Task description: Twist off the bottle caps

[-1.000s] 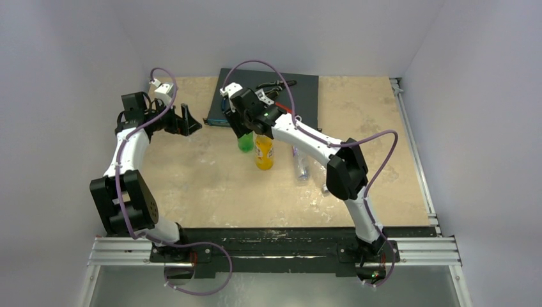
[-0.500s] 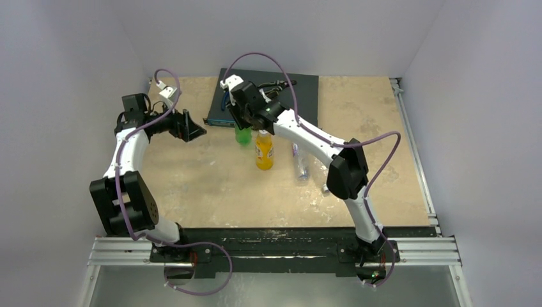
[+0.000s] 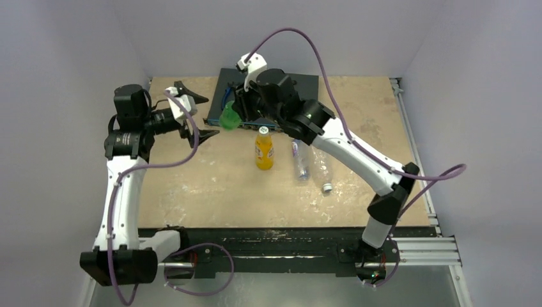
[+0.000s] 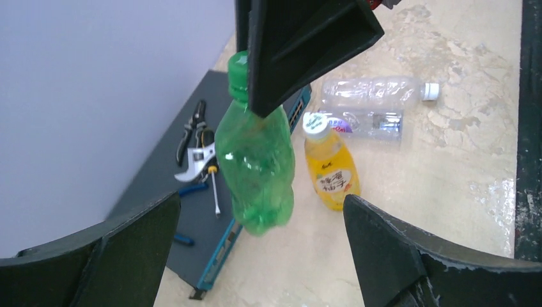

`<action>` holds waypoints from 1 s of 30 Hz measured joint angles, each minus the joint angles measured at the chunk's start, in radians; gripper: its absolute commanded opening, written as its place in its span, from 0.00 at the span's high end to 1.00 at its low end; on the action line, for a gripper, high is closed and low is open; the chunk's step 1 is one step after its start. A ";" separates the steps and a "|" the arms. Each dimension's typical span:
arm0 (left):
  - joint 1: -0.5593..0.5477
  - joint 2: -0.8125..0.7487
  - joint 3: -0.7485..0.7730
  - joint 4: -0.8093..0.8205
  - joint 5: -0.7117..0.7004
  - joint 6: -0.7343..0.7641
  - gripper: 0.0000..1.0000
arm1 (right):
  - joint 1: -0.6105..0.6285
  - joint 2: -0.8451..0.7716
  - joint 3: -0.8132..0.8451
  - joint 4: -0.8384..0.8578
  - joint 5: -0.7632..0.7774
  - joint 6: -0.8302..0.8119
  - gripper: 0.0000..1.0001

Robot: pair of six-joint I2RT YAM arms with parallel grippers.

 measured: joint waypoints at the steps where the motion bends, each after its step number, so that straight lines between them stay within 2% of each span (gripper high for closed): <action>1: -0.027 -0.028 -0.006 0.023 -0.009 -0.008 0.00 | 0.019 -0.036 -0.017 0.005 0.000 0.008 0.81; 5: -0.079 -0.145 -0.042 0.097 -0.029 -0.061 0.00 | 0.087 -0.154 -0.093 0.042 -0.008 0.043 0.82; 11: -0.096 -0.227 -0.084 0.105 -0.059 -0.064 0.00 | 0.137 -0.292 -0.244 0.097 -0.024 0.113 0.84; 15: -0.100 -0.220 -0.085 0.064 -0.064 -0.061 0.00 | 0.162 -0.310 -0.265 0.112 -0.004 0.136 0.86; 21: -0.166 -0.161 -0.076 -0.043 -0.061 -0.056 0.02 | 0.189 -0.309 -0.269 0.134 0.021 0.144 0.88; 25: -0.203 -0.150 -0.076 -0.064 -0.070 -0.066 0.12 | 0.201 -0.309 -0.270 0.159 0.031 0.148 0.89; 30: -0.222 -0.137 -0.076 -0.066 -0.076 -0.082 0.32 | 0.203 -0.309 -0.270 0.170 0.041 0.151 0.89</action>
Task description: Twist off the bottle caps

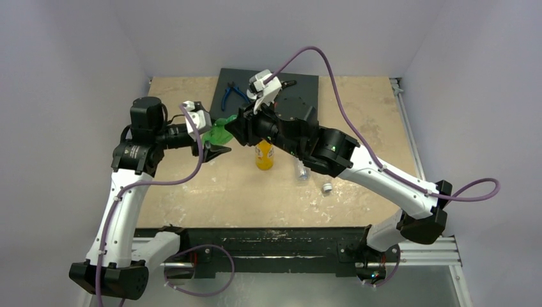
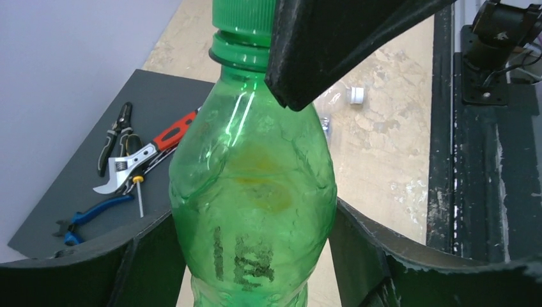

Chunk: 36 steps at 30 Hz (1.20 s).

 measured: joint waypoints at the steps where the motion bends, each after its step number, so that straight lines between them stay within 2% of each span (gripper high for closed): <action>1: 0.000 0.002 0.000 0.003 -0.005 -0.008 0.33 | 0.000 0.000 0.000 0.002 0.006 0.000 0.89; 6: 0.000 0.003 0.000 0.017 -0.029 -0.027 0.34 | 0.002 0.000 -0.001 0.004 0.040 -0.007 0.89; 11: 0.000 -0.019 -0.016 0.039 -0.054 -0.046 0.58 | 0.007 0.000 -0.005 0.015 0.055 -0.018 0.88; 15: 0.000 -0.031 -0.031 0.068 -0.061 -0.076 0.65 | 0.007 -0.002 -0.017 0.041 0.062 -0.019 0.83; 16: 0.000 -0.030 -0.031 0.074 -0.062 -0.085 0.67 | 0.007 -0.004 -0.022 0.049 0.063 -0.018 0.77; 19: 0.000 -0.023 -0.031 0.096 -0.061 -0.114 0.77 | 0.006 -0.007 -0.029 0.065 0.066 -0.018 0.41; 20: 0.000 -0.022 -0.033 0.105 -0.061 -0.125 0.81 | 0.006 -0.007 -0.030 0.071 0.066 -0.014 0.32; 21: 0.000 -0.021 -0.038 0.122 -0.063 -0.144 0.84 | 0.005 -0.007 -0.032 0.079 0.069 -0.012 0.28; 23: 0.000 -0.021 -0.055 0.166 -0.076 -0.196 0.86 | 0.005 -0.007 -0.034 0.087 0.078 -0.002 0.28; 27: 0.000 -0.021 -0.087 0.252 -0.106 -0.306 0.90 | 0.005 -0.006 -0.034 0.098 0.119 0.021 0.33; 31: 0.000 -0.021 -0.105 0.327 -0.142 -0.404 0.90 | 0.005 0.010 -0.017 0.109 0.161 0.055 0.39; 36: 0.000 -0.034 -0.106 0.367 -0.167 -0.449 0.90 | 0.005 0.035 -0.004 0.153 0.196 0.082 0.40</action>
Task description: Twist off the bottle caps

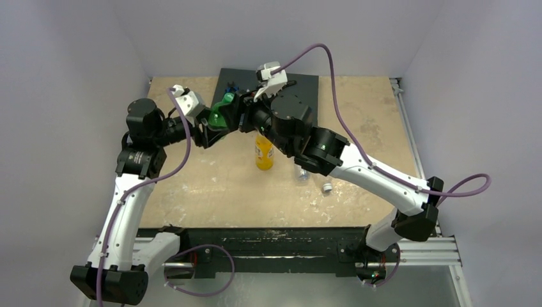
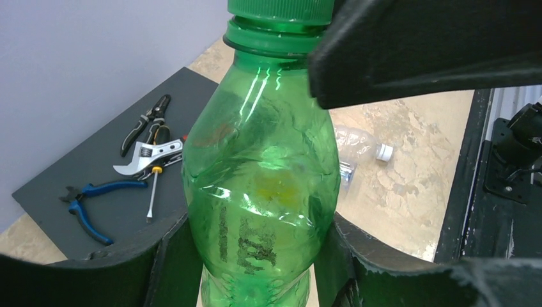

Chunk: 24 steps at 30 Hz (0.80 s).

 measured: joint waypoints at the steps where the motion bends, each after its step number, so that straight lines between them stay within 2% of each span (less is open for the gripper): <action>1: 0.000 -0.003 0.000 0.005 -0.001 -0.006 0.90 | 0.000 0.010 0.009 0.006 0.006 0.002 0.40; 8: 0.000 -0.011 -0.003 0.005 -0.001 -0.008 0.91 | 0.000 0.087 0.089 0.050 0.031 0.001 0.42; 14: 0.000 -0.019 -0.005 -0.002 -0.008 -0.004 0.91 | -0.001 0.105 0.106 0.061 0.036 -0.008 0.56; 16: 0.000 -0.025 -0.005 -0.002 -0.009 -0.004 0.91 | -0.003 0.105 0.106 0.063 0.035 -0.010 0.63; 22: 0.000 -0.029 -0.005 -0.002 -0.010 -0.010 0.91 | -0.006 0.105 0.106 0.067 0.035 -0.021 0.99; 24: 0.000 -0.029 -0.005 -0.001 -0.007 -0.024 0.91 | -0.006 0.103 0.102 0.071 0.035 -0.022 1.00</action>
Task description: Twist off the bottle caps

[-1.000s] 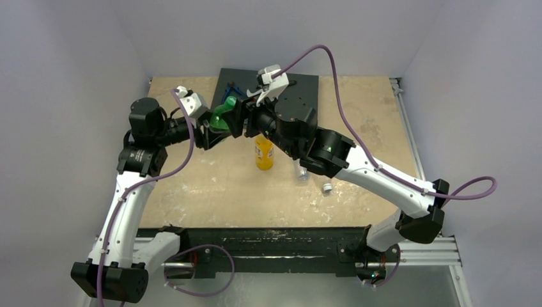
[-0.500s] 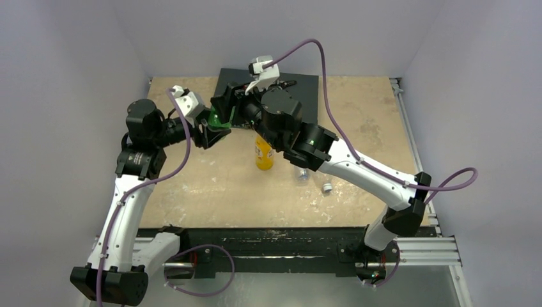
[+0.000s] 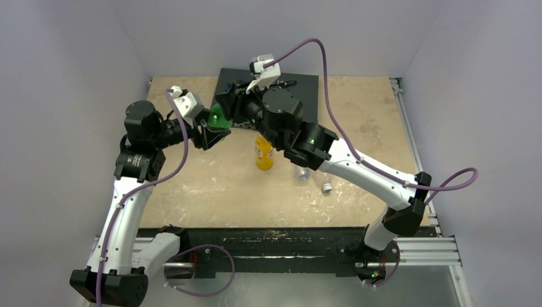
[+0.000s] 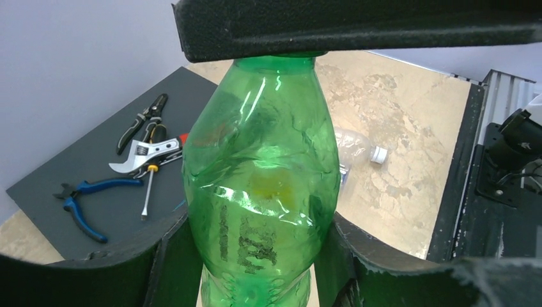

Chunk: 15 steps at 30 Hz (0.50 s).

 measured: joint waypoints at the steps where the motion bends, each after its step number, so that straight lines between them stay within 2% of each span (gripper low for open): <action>1: 0.000 0.000 0.000 0.000 0.003 -0.009 0.91 | 0.000 -0.002 -0.002 0.001 0.000 0.000 1.00; 7: 0.000 0.000 0.000 0.018 0.079 -0.110 0.90 | -0.006 -0.036 -0.037 0.027 -0.064 -0.035 1.00; 15: -0.010 -0.004 -0.017 0.131 0.351 -0.341 0.89 | -0.052 -0.221 -0.279 0.221 -0.420 -0.084 1.00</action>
